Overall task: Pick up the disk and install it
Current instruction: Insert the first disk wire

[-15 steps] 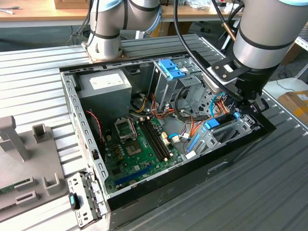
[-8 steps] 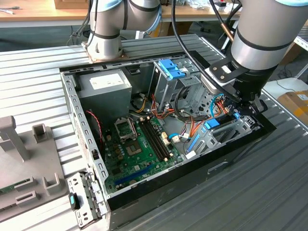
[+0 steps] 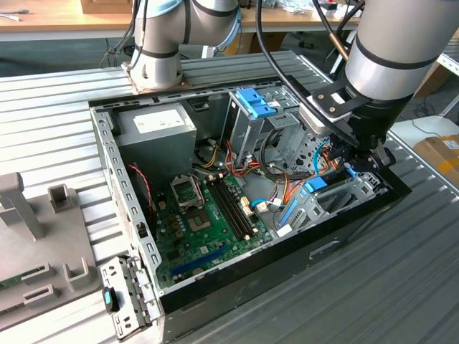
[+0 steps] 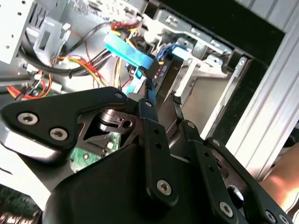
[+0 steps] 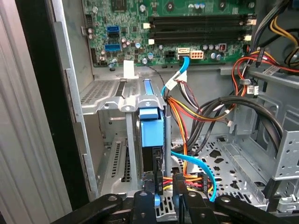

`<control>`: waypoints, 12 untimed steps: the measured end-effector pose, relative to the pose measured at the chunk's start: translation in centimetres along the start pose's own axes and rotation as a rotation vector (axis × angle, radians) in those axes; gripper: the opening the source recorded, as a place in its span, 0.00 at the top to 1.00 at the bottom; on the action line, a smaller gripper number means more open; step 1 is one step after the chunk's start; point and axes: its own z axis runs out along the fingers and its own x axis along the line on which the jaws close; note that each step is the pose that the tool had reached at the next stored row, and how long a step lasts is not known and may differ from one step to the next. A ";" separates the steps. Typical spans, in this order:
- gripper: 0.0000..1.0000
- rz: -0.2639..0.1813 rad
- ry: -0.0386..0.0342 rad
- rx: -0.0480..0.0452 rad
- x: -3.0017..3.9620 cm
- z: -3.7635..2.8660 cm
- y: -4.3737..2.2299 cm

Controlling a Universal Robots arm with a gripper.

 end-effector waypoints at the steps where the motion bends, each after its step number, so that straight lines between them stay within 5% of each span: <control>1: 0.70 0.002 0.0017 -0.0119 -0.04 -0.01 -0.06; 5: 0.70 0.010 0.0069 -0.0518 -0.27 0.07 -0.30; 6: 0.70 0.012 0.0094 -0.0754 -0.42 0.17 -0.56; 7: 0.70 0.012 0.0157 -0.0835 -0.53 0.24 -0.74; 12: 0.70 0.016 0.0354 -0.0891 -1.17 0.62 -1.70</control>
